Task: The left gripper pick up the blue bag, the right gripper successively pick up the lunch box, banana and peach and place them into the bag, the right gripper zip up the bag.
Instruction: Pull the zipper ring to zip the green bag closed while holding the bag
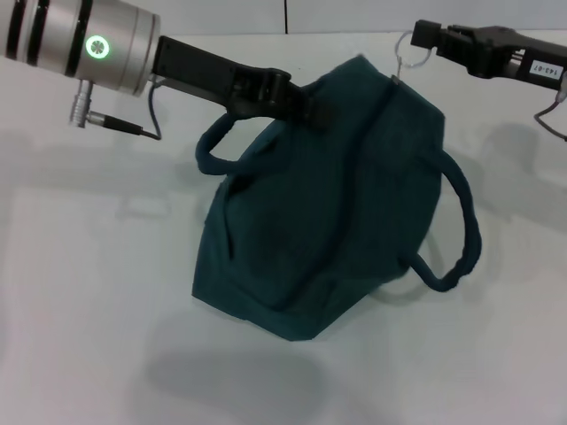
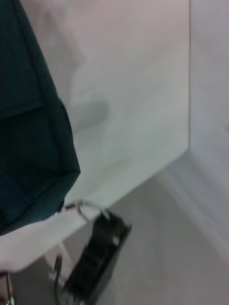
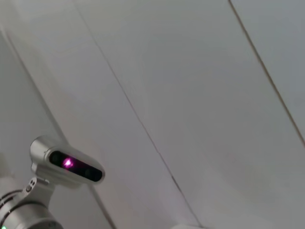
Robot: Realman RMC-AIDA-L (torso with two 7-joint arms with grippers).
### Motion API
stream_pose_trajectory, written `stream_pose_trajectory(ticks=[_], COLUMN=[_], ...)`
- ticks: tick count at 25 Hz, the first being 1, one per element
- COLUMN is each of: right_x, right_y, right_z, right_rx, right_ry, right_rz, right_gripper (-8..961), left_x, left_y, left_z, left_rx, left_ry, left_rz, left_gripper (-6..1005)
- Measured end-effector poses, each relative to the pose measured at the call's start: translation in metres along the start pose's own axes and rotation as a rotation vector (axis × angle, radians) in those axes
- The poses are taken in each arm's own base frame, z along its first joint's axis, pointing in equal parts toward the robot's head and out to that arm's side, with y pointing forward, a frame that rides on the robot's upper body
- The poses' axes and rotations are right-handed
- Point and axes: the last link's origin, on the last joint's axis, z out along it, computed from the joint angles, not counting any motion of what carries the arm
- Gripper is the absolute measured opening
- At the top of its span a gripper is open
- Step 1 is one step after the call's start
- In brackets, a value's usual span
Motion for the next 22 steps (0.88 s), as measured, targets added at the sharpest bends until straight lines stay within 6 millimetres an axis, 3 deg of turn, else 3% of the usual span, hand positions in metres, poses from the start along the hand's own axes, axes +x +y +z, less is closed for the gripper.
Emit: stream_pose_trajectory(ticks=[22], right_x=[0.003], right_y=[0.003], right_z=[-0.017], right_rx=[-0.043], right_ry=[-0.011], right_rz=[0.134], right_gripper=[86], left_x=[-0.013], left_y=[0.016], left_z=[0.008], left_rx=[-0.134], left_ry=[-0.036], left_rz=[0.063], left_gripper=[63])
